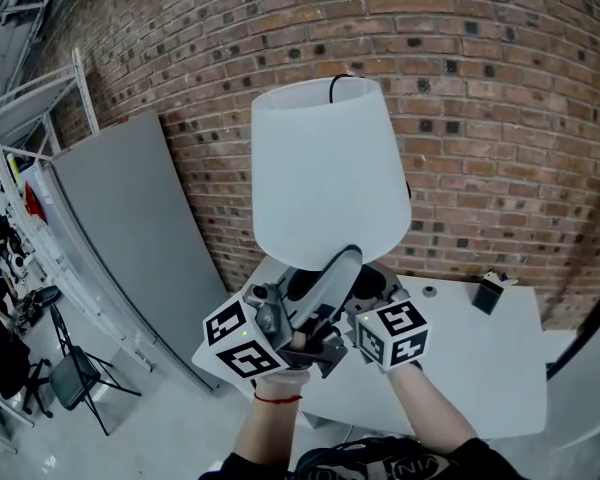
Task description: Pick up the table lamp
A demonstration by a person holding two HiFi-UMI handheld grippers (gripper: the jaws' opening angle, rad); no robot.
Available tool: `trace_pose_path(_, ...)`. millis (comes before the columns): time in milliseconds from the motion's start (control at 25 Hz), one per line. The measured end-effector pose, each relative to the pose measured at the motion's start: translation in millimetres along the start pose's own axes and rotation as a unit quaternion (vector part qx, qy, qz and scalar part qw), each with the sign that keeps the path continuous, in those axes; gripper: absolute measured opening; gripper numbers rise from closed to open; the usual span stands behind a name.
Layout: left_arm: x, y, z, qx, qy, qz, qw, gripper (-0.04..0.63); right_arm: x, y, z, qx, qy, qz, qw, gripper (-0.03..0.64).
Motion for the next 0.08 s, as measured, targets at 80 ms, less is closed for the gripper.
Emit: trace_pose_path(80, -2.1, 1.0, 1.4, 0.001, -0.002, 0.001, 1.0000, 0.012, 0.2, 2.0, -2.0, -0.002, -0.001, 0.000, 1.000, 0.147)
Point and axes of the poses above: the fingertips, and each gripper's own axes: z forward along the fingers, x to its left, y out of its top, the point moved 10 cm from there along -z, backward along the fingers, and after that the axes turned 9 degrees about -y, right-handed, at the moved point
